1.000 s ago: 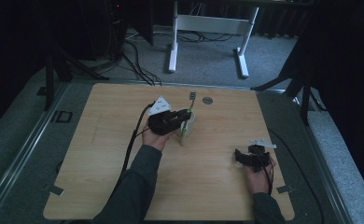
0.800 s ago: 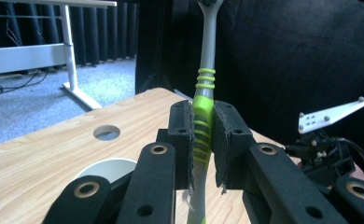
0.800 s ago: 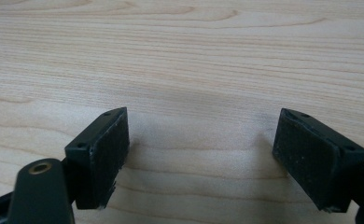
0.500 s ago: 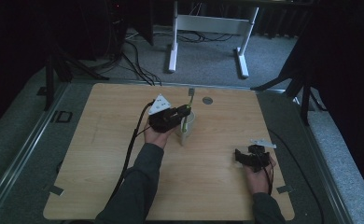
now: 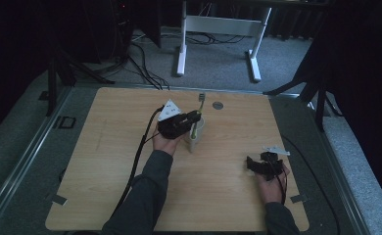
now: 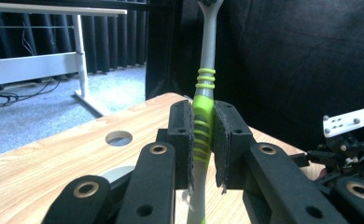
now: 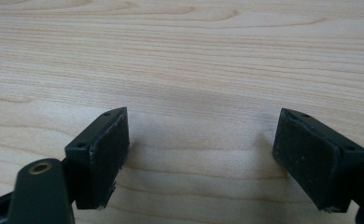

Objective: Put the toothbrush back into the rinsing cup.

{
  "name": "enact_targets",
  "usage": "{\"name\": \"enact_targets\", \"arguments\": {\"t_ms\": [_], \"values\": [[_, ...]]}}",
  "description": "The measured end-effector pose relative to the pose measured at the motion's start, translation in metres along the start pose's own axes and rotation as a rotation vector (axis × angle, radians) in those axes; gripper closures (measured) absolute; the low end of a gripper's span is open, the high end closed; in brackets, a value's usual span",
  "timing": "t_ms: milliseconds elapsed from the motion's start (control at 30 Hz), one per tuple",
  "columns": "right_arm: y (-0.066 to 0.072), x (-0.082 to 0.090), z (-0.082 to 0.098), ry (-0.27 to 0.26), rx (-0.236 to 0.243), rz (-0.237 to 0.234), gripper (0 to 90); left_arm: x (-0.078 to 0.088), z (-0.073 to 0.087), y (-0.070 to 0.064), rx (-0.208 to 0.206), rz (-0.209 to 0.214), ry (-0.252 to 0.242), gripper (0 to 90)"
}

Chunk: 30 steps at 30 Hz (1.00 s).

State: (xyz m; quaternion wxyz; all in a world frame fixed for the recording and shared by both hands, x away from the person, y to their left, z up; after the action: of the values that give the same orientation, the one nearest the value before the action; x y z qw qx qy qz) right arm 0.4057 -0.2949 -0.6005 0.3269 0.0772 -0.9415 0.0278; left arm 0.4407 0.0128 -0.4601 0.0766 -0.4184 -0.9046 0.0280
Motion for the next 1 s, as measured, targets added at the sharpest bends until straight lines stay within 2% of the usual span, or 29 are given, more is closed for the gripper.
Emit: {"name": "enact_targets", "arguments": {"t_ms": [200,333,667,767,833,933,1000], "values": [[0.000,0.000,0.000,0.000,0.000,0.000,18.0,-0.001,0.004,0.002,0.015,0.000,0.006,78.5],[0.000,0.000,0.000,0.001,0.001,0.000,18.1,-0.001,0.011,0.003,0.016,0.005,0.028,78.4],[0.000,0.000,0.000,0.001,0.000,0.000,18.0,0.000,0.017,0.004,0.014,-0.001,0.057,78.2],[0.000,0.000,0.000,0.001,0.000,0.000,18.0,0.000,0.020,0.004,0.004,-0.006,0.081,77.8],[0.000,0.000,0.000,0.001,0.000,-0.001,18.0,-0.001,0.022,0.002,0.003,0.001,0.102,70.5],[0.000,0.000,0.000,0.001,0.000,-0.001,18.1,-0.001,0.026,0.000,0.003,0.003,0.144,49.8],[0.000,0.000,0.000,0.001,-0.001,-0.001,18.1,0.000,0.028,-0.001,0.009,0.012,0.162,41.6]]}}
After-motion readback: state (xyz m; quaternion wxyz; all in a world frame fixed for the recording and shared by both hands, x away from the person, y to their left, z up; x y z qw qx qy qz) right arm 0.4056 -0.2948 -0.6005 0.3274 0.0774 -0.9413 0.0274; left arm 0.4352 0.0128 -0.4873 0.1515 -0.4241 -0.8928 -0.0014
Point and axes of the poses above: each handheld gripper's, and its own axes: x roughly backward along the jaws, z roughly out of its underside, y roughly to its left, the point moved 6 cm from there along -x, roughly forward along the jaws, and after that the axes turned 5 degrees about -y, right-handed, at the moved point
